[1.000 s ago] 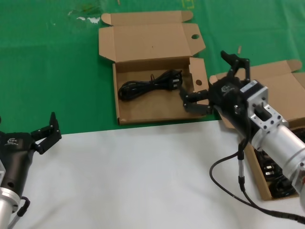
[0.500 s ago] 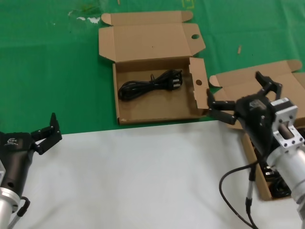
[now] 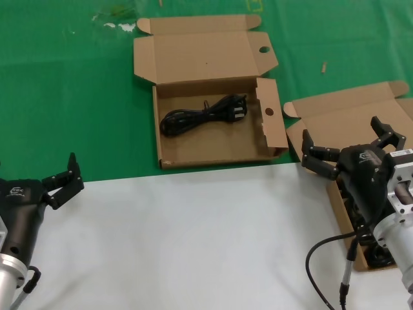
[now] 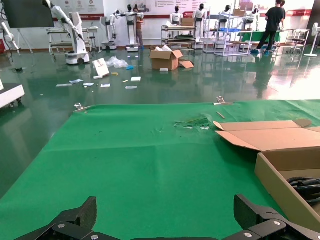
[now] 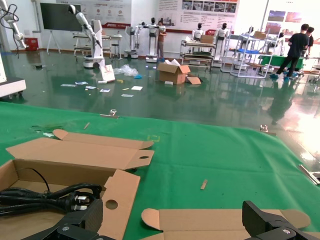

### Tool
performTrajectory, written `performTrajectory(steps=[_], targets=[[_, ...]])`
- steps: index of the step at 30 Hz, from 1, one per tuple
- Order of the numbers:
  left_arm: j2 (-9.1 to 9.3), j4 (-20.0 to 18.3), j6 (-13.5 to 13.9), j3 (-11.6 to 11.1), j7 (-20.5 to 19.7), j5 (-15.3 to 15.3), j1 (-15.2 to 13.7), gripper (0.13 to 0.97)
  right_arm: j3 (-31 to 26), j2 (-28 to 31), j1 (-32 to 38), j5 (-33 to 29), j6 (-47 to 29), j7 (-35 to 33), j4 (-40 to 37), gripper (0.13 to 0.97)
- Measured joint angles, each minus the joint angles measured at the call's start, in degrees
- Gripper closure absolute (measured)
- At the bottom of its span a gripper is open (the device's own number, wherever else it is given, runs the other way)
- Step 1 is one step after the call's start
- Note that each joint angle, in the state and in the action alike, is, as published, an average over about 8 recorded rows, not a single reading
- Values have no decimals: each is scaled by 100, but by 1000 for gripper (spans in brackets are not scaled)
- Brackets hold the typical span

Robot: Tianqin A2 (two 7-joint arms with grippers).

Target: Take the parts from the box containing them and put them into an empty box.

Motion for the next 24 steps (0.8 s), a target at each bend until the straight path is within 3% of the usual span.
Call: performTrajectory(steps=[24], targets=[[0, 0, 0, 0, 0, 0, 0, 132, 1, 0, -1, 1, 1, 0, 0, 129]])
